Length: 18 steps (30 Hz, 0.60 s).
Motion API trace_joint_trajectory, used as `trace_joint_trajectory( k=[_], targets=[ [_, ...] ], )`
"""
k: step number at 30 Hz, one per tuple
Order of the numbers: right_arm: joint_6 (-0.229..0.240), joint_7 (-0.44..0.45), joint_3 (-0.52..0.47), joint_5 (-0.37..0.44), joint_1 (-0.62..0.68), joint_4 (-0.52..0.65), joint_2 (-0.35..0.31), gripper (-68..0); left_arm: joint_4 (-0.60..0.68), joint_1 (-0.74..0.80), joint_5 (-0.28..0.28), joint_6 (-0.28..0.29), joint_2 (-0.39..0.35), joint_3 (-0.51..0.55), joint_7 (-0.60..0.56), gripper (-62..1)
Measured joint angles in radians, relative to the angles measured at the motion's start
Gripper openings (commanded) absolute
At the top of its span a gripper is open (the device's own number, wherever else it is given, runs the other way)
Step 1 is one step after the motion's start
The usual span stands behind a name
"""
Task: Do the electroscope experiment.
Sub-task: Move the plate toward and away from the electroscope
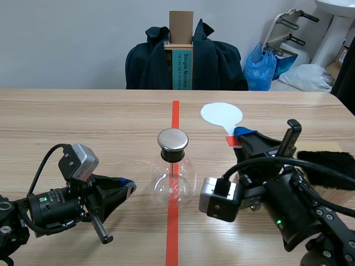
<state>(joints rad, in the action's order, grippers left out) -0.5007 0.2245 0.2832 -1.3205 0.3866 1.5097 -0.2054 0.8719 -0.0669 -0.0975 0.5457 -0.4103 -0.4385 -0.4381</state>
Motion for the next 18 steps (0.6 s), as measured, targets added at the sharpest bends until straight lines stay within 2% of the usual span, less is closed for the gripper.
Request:
trace_joint_trajectory(
  k=[5,11,18],
  targets=[
    [0.001,-0.072,0.000,0.000,0.000,0.000,0.000,-66.7,0.000,0.000,0.000,0.000,0.000,0.000,0.000,-58.0],
    [0.004,-0.074,0.000,0.000,0.000,0.000,0.000,-66.7,0.000,0.000,0.000,0.000,0.000,0.000,0.000,-58.0],
    [0.004,0.055,0.000,0.000,0.000,0.000,0.000,-66.7,0.000,0.000,0.000,0.000,0.000,0.000,0.000,-58.0]
  ],
)
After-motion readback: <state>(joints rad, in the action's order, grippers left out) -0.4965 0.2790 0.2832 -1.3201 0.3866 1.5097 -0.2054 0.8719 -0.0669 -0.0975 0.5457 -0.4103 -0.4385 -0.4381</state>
